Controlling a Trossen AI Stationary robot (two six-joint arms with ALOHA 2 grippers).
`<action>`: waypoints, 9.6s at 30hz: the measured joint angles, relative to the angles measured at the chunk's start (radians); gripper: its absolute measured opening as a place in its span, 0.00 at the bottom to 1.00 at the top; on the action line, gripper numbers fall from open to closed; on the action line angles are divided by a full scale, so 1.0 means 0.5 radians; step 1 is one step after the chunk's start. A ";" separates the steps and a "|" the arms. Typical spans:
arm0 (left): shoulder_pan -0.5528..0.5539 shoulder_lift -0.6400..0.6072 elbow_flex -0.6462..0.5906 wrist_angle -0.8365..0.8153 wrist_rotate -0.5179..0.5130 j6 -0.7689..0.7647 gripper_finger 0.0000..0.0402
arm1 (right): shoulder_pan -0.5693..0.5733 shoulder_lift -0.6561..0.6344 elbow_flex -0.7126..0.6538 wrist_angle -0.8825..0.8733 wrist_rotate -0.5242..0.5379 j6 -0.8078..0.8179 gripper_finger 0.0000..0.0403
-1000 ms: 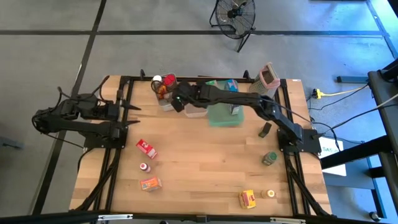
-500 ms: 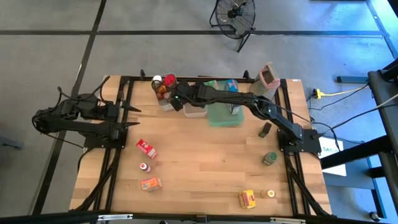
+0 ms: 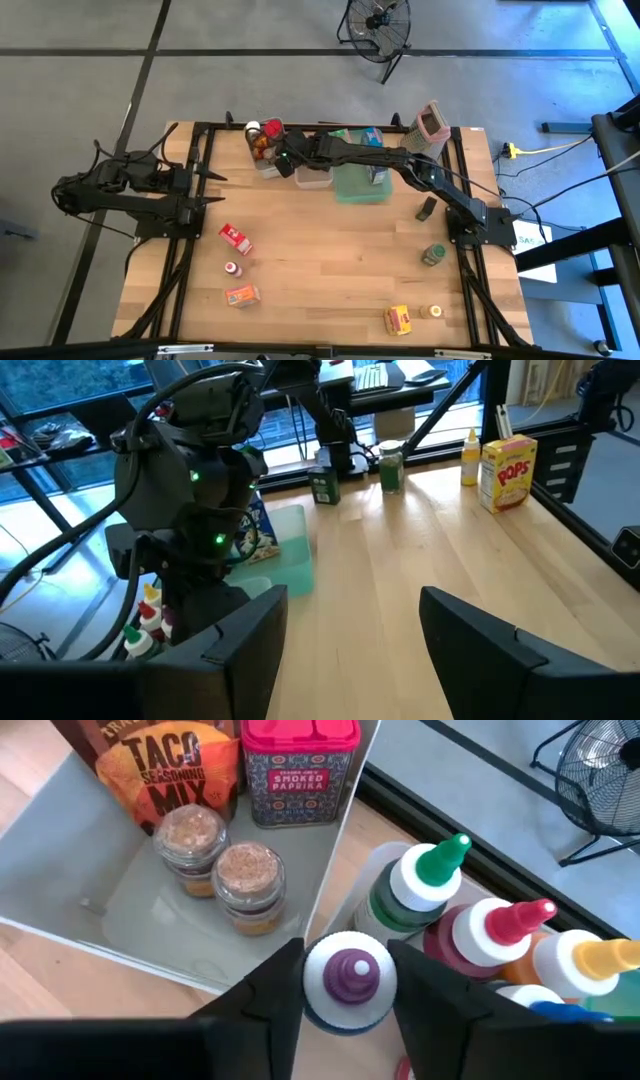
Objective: Pick & Place Kitchen Items
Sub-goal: Put the violet food coloring bottle into the transparent bin, then put the yellow cereal box into the green bin
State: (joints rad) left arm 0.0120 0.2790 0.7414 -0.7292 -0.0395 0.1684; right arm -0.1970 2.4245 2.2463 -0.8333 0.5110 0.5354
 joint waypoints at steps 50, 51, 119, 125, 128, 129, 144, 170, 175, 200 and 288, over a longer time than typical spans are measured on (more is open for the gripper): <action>0.000 0.001 0.000 -0.033 0.000 0.019 0.56 | 0.945 -0.716 0.209 -1.473 -1.128 1.227 0.58; 0.000 0.000 0.000 -0.033 0.000 0.019 0.56 | 0.987 -0.716 0.202 -1.473 -1.128 1.318 0.58; 0.000 0.000 0.000 -0.060 -0.001 0.002 0.56 | 1.416 -0.711 0.188 -1.363 -0.679 1.935 0.62; -0.001 0.000 0.000 -0.060 -0.001 0.002 0.56 | 1.420 -0.711 0.188 -1.321 -0.639 1.882 0.62; -0.001 0.000 0.000 -0.060 0.000 0.002 0.56 | 1.419 -0.711 0.188 -1.337 -0.626 1.897 0.62; -0.001 0.000 0.000 -0.060 -0.001 0.002 0.56 | 1.419 -0.711 0.188 -1.342 -0.625 1.896 0.62; 0.000 0.000 0.000 -0.060 0.000 0.001 0.56 | 1.423 -0.711 0.188 -1.235 -0.644 1.775 0.62; 0.000 0.000 -0.001 -0.061 0.000 -0.018 0.56 | 1.422 -0.710 0.188 -1.315 -0.609 1.827 0.62; -0.001 0.000 -0.001 -0.061 0.000 -0.018 0.56 | 1.422 -0.710 0.188 -1.159 -0.614 1.830 0.62; 0.000 0.000 -0.001 -0.061 0.000 -0.018 0.56 | 1.420 -0.710 0.188 -0.928 -0.604 1.453 0.62; 0.000 0.000 -0.001 -0.069 0.000 -0.013 0.56 | 1.224 -0.685 0.168 -0.877 -0.660 1.668 0.97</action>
State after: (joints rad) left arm 0.0118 0.2793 0.7410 -0.7639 -0.0397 0.1619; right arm 0.4149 2.0820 2.3302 -1.2716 0.1808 1.3694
